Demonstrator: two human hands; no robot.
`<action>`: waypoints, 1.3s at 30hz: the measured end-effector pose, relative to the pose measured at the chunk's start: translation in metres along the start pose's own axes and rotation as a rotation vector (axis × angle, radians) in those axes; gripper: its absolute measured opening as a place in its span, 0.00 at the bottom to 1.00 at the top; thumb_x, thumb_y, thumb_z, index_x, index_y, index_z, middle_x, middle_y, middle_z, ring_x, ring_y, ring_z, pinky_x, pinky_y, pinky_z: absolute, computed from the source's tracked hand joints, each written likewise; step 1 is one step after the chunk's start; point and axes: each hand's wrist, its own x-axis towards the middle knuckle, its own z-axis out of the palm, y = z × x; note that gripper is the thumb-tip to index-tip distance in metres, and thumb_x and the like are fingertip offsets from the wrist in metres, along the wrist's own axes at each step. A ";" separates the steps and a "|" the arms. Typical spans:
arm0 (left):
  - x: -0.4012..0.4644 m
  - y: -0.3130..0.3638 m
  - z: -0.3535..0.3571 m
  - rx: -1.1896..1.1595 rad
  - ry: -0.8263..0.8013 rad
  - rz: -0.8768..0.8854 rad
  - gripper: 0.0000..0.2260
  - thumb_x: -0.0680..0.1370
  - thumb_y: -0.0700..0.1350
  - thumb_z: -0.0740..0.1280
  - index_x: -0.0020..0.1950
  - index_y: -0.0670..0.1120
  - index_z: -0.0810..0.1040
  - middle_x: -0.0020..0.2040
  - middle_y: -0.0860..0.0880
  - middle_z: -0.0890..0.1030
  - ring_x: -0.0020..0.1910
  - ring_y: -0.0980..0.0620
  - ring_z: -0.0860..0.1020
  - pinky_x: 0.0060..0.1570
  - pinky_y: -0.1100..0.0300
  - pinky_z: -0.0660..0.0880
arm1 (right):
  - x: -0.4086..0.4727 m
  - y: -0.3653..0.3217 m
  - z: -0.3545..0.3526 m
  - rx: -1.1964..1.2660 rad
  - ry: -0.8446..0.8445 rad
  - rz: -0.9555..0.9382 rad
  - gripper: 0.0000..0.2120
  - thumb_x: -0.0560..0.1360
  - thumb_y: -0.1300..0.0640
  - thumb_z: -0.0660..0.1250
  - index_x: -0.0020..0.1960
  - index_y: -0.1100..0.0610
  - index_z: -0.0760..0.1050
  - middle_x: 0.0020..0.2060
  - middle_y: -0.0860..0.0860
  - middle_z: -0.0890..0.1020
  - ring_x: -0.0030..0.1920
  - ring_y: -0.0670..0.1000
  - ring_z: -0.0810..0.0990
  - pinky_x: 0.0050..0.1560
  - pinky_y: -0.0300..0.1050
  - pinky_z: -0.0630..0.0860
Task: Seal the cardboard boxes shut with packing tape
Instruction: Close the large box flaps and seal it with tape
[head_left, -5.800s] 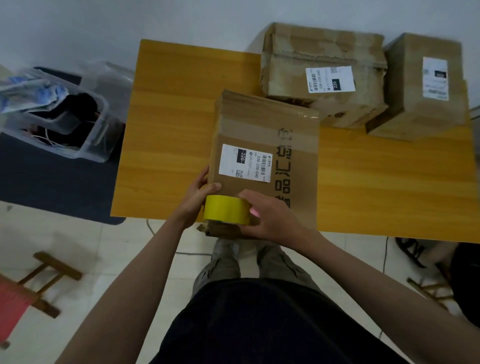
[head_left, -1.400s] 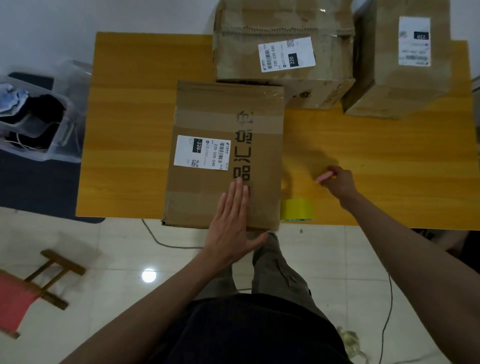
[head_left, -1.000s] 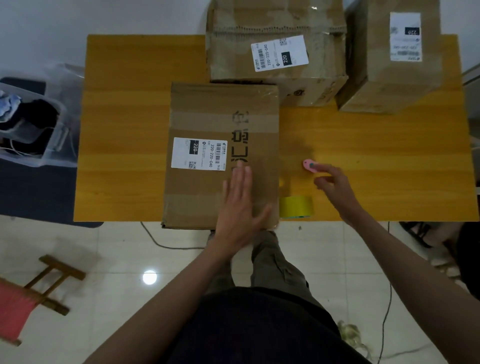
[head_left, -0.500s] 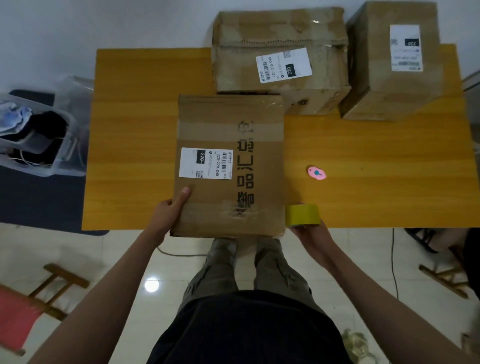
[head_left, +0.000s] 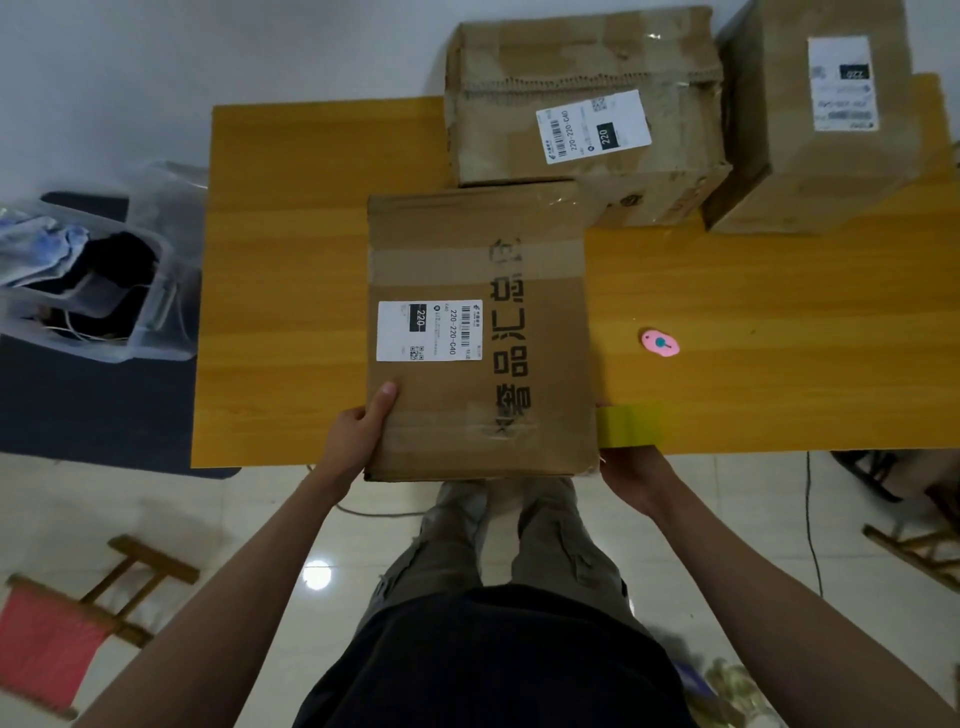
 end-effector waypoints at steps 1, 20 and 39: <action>0.000 0.000 -0.002 -0.008 -0.011 0.002 0.27 0.77 0.69 0.61 0.56 0.46 0.79 0.52 0.49 0.82 0.51 0.50 0.81 0.44 0.58 0.76 | -0.002 0.001 0.000 -0.014 -0.017 -0.013 0.14 0.83 0.56 0.58 0.65 0.54 0.75 0.57 0.54 0.84 0.56 0.56 0.81 0.58 0.48 0.80; 0.018 0.025 0.050 0.063 -0.068 0.158 0.20 0.85 0.60 0.53 0.59 0.47 0.76 0.56 0.44 0.79 0.54 0.44 0.77 0.58 0.42 0.77 | -0.113 -0.057 0.061 -0.557 0.139 -0.730 0.23 0.69 0.41 0.71 0.60 0.47 0.70 0.52 0.62 0.76 0.47 0.60 0.82 0.35 0.58 0.81; -0.093 0.051 -0.044 0.404 -0.173 1.173 0.40 0.72 0.61 0.76 0.79 0.49 0.66 0.84 0.52 0.51 0.83 0.47 0.47 0.76 0.36 0.59 | -0.106 -0.049 0.181 -1.427 -0.146 -1.223 0.30 0.68 0.30 0.67 0.59 0.51 0.76 0.66 0.55 0.72 0.75 0.63 0.61 0.70 0.73 0.60</action>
